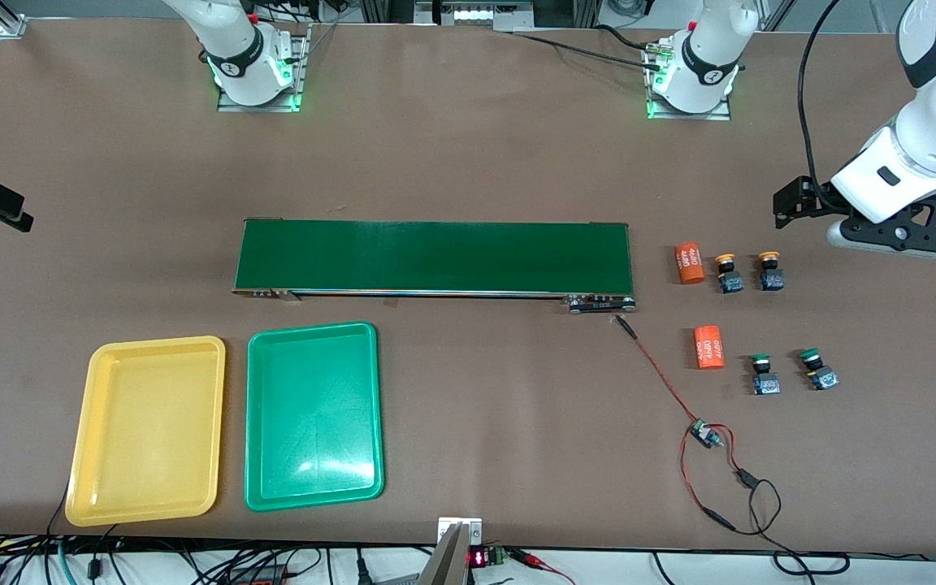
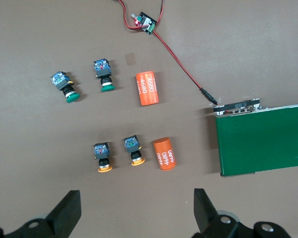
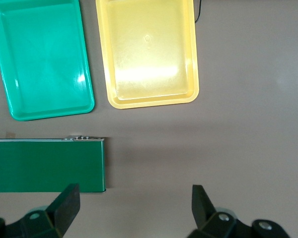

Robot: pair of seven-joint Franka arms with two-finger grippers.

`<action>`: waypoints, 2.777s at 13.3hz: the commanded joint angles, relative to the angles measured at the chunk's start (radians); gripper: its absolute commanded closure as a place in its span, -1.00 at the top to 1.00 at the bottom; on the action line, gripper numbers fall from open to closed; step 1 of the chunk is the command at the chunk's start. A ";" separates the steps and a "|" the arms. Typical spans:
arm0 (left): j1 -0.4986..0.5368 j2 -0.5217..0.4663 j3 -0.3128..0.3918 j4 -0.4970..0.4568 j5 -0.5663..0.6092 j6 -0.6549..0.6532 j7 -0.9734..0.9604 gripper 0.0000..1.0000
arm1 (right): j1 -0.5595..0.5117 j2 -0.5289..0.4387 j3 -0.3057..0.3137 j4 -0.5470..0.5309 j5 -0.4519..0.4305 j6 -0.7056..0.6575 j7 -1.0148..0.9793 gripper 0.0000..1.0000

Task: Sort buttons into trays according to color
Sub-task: 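Reach the left gripper down toward an orange capacitor beside the belt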

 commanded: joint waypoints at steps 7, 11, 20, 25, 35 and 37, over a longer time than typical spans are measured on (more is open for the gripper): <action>-0.006 0.015 0.001 0.028 0.017 -0.007 -0.014 1.00 | -0.002 -0.008 0.006 -0.009 0.001 -0.001 0.013 1.00; -0.006 0.020 0.001 0.028 0.016 -0.009 -0.031 1.00 | -0.001 -0.008 0.006 -0.009 0.001 0.001 0.013 1.00; -0.009 0.116 0.001 0.123 0.017 -0.061 -0.031 1.00 | -0.005 -0.002 0.001 -0.016 0.002 0.012 0.015 1.00; -0.003 0.227 0.001 0.132 0.011 -0.054 -0.017 1.00 | -0.014 0.007 -0.004 -0.016 0.013 0.059 0.015 1.00; 0.004 0.543 0.005 0.076 0.016 0.399 -0.068 1.00 | -0.014 0.015 0.004 -0.027 0.013 0.078 0.005 1.00; 0.006 0.590 0.013 0.056 0.017 0.494 -0.067 1.00 | -0.008 0.015 0.006 -0.027 0.013 0.078 0.002 1.00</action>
